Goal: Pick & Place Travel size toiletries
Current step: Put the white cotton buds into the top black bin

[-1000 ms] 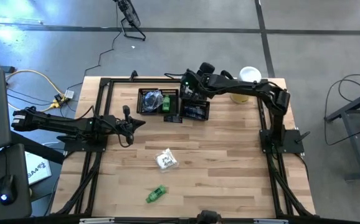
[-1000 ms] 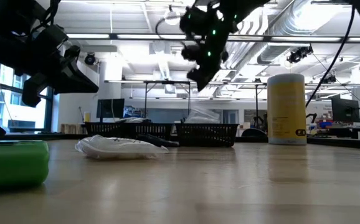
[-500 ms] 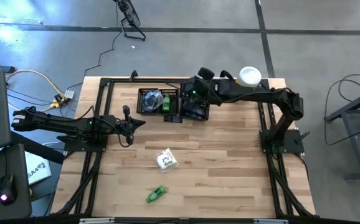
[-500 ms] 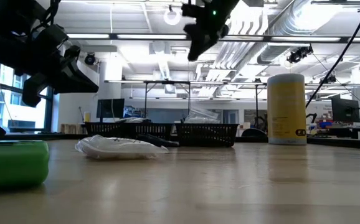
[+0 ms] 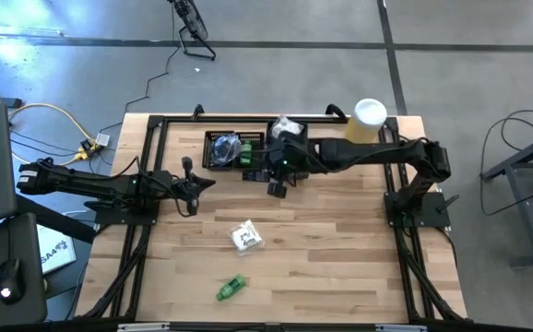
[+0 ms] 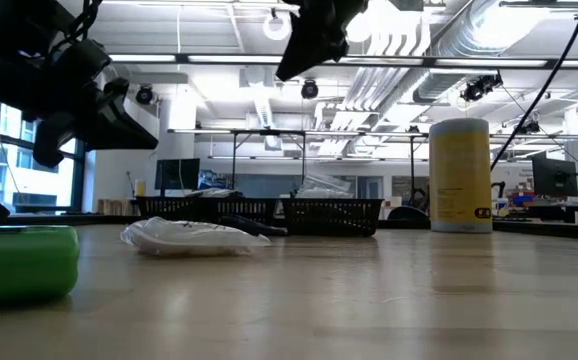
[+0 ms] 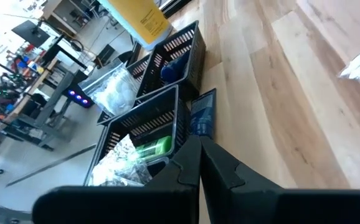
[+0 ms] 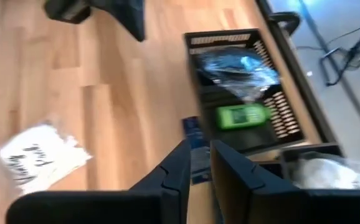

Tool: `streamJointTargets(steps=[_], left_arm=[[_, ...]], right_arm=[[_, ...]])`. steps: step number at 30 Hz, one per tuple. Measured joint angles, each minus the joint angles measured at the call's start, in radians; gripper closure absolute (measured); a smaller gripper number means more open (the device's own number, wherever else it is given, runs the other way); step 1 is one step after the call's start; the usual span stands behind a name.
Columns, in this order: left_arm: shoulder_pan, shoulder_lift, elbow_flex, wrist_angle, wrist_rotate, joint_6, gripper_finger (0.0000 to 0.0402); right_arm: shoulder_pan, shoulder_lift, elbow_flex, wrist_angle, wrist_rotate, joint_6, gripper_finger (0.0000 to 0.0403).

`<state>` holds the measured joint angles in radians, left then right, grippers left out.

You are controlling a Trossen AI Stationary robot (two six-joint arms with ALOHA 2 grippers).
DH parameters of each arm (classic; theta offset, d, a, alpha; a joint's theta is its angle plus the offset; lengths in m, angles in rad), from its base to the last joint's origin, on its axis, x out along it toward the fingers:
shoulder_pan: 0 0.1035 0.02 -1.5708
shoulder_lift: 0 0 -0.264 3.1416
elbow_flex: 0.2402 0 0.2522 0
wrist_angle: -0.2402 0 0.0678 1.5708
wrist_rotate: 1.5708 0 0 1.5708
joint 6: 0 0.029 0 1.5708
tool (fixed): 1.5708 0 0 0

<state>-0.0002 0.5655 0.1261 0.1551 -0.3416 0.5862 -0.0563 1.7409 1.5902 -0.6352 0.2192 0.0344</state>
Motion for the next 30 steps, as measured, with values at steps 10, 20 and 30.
streamJointTargets(steps=[10, 20, 30], left_arm=[[0.0, 0.0, 0.0, 0.0, 0.166, -0.129, 0.0401], [-0.061, 0.002, 0.0, -0.001, 0.263, -0.265, 0.0401], [-0.335, 0.002, 0.0, 0.0, 0.056, -0.352, 0.0401]], right_arm=[[0.146, 0.0, 0.0, -0.003, 0.007, 0.151, 0.0372], [0.292, 0.0, -0.116, 0.104, 0.09, 0.284, 0.0396], [0.389, 0.008, -0.313, 0.424, 0.11, 0.336, 0.0399]])
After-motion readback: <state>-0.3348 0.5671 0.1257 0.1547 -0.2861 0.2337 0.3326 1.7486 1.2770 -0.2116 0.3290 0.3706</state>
